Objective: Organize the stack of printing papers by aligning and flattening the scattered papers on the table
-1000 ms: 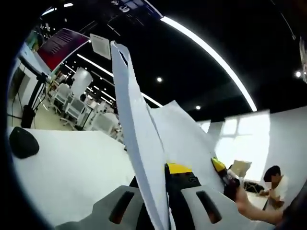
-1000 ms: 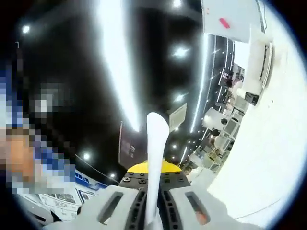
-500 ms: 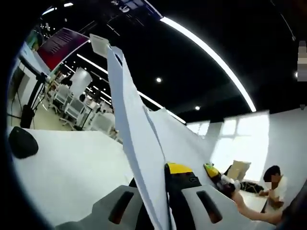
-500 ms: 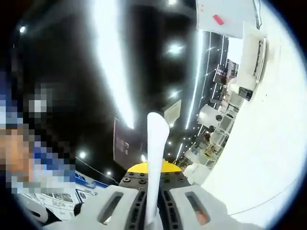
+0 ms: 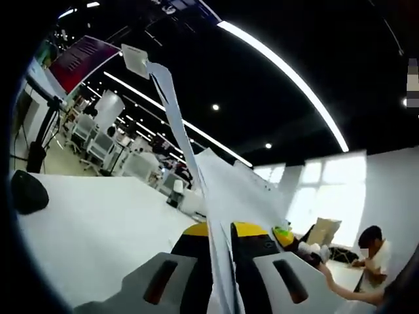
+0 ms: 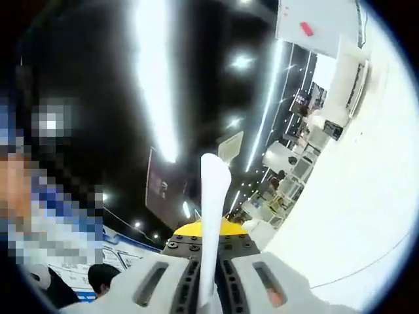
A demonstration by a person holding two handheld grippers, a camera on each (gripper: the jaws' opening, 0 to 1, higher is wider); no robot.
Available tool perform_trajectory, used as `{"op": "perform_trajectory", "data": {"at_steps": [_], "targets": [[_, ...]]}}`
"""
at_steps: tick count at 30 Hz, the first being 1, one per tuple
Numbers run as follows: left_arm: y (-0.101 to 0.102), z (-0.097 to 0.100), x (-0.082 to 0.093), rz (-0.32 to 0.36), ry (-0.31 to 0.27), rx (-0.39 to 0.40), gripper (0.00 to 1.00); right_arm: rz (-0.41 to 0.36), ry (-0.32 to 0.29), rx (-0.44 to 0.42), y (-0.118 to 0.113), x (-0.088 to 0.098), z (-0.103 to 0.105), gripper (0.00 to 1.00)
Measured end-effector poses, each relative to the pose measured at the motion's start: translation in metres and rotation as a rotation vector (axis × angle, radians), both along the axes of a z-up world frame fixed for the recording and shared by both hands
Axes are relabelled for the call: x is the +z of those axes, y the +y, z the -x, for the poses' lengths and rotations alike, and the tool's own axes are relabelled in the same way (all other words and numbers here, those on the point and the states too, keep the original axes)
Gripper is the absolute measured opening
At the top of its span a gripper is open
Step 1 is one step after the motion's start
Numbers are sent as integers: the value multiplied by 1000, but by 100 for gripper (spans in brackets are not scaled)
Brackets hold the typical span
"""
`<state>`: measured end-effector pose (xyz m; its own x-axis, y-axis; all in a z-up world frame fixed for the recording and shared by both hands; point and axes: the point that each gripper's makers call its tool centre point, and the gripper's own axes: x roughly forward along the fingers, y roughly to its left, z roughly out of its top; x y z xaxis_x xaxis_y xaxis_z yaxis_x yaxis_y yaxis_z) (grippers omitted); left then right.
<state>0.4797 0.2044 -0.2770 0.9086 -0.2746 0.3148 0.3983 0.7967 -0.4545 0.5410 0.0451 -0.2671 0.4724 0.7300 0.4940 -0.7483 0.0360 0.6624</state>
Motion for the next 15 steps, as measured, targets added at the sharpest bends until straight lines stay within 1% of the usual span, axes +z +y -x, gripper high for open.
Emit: {"op": "perform_trajectory", "data": {"at_steps": [4,6,8,9,10,12,15], "targets": [[-2,-2,-1,15,6,-3,15,-22,9,3,5,1,7,0],[-3,-3,-1,18,8,-4,15,-21,22,3,10,-2,10,0],[-3,-3,-1,19,8,-3,17,-21,23,3,11,-2,10,0],[-5,-4,-1,20,9,-3,17,-22,40,7,16,-6,13,0],[-5,-4,-1,23,10,-2,19,-21,42,6,18,-7,13,0],[-6,-6,-1,32,13,1,22,3,45,-7,21,-10,14,0],[-7,-10,-2,34,16,12,24,16,42,-11,25,-12,16,0]]}}
